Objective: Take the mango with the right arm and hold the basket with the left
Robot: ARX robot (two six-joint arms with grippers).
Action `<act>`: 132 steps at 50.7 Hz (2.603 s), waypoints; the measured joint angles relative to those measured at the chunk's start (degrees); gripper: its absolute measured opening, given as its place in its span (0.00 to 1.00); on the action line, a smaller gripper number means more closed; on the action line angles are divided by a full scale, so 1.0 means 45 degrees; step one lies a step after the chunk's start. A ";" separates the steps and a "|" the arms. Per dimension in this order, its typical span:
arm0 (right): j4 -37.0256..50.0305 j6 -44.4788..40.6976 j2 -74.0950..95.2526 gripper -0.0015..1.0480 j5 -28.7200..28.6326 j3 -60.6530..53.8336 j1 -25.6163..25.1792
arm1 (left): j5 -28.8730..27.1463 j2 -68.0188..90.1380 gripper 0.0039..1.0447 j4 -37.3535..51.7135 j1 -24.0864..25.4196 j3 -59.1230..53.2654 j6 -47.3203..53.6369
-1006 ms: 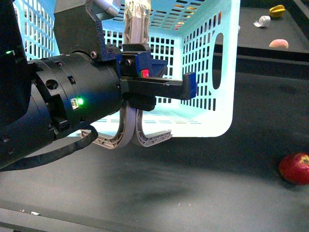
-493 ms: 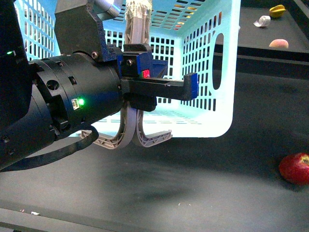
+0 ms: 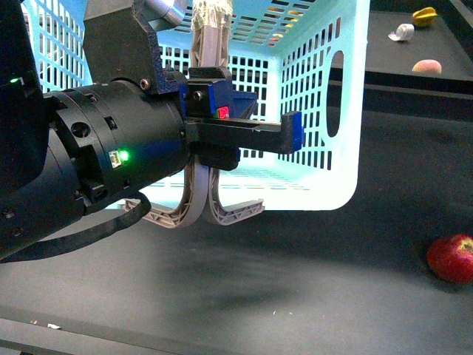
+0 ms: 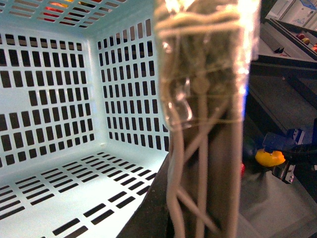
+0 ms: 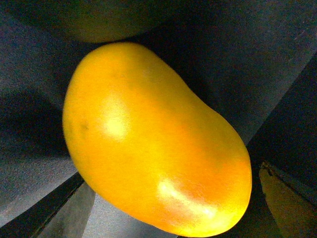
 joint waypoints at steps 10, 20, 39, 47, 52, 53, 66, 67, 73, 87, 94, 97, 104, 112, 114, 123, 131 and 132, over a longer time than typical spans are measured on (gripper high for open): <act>-0.0374 0.0112 0.0204 0.92 0.0423 0.0563 0.0078 | 0.0010 0.0000 0.05 0.0000 0.0000 0.0000 0.0000; -0.1457 0.0355 0.0223 0.92 0.0452 0.0724 0.0117 | 0.0000 0.0000 0.05 0.0000 0.0000 0.0000 0.0000; -0.1404 0.0374 0.0364 0.92 0.0447 0.0772 -0.0044 | 0.0010 -0.0005 0.05 0.0000 0.0000 0.0000 0.0000; -0.1375 0.0393 0.0364 0.92 0.0437 0.0777 -0.0092 | 0.0000 0.0000 0.05 0.0000 0.0000 0.0000 0.0000; -0.1311 0.0403 0.0398 0.81 0.0413 0.0777 -0.0146 | 0.0000 0.0000 0.05 0.0000 0.0000 0.0000 0.0000; -0.1302 0.0398 0.0423 0.78 0.0413 0.0777 -0.0165 | 0.0000 0.0000 0.05 0.0000 0.0000 0.0000 0.0000; -0.1302 0.0403 0.0457 0.62 0.0340 0.0777 -0.0243 | 0.0010 0.0000 0.05 0.0000 0.0000 0.0000 0.0000; -0.1302 0.0408 0.0457 0.62 0.0330 0.0777 -0.0243 | 0.0010 0.0000 0.05 0.0000 0.0000 0.0000 0.0000; -0.1273 0.0481 0.0457 0.61 0.0151 0.0777 -0.0243 | 0.0005 0.0000 0.05 0.0000 0.0000 0.0000 0.0000; -0.1277 0.2681 -0.0199 0.61 -0.1520 0.0015 -0.0199 | -0.0010 0.0000 0.05 0.0000 0.0000 0.0000 0.0000; -0.0767 0.4503 -0.1666 0.61 -0.2832 -0.1603 -0.0073 | 0.0015 0.0000 0.05 0.0000 -0.0005 0.0000 0.0005; -0.0559 0.4862 -0.2210 0.61 -0.3123 -0.2108 -0.0049 | 0.0015 0.0000 0.05 0.0000 -0.0005 0.0000 -0.0005; -0.0126 0.5911 -0.4036 0.61 -0.4138 -0.3691 -0.0029 | 0.0015 0.0000 0.05 0.0000 -0.0005 0.0000 0.0000; 0.0243 0.7460 -0.6795 0.61 -0.5668 -0.5819 0.0151 | -0.0024 0.0000 0.05 0.0000 -0.0005 -0.0005 0.0005; 0.0262 0.7873 -0.7402 0.61 -0.5984 -0.6237 0.0219 | -0.0024 0.0000 0.05 0.0000 -0.0005 -0.0005 0.0005; 0.0272 0.9369 -1.0380 0.61 -0.7009 -0.8058 0.0763 | 0.0000 0.0000 0.05 0.0000 -0.0005 -0.0005 0.0000; 0.0675 1.1744 -1.4134 0.61 -0.7441 -1.0200 0.2113 | 0.0019 0.0000 0.05 0.0000 -0.0005 0.0000 0.0000; 0.0733 1.2050 -1.4537 0.61 -0.7417 -1.0418 0.2331 | 0.0015 0.0000 0.05 0.0000 -0.0005 -0.0005 0.0000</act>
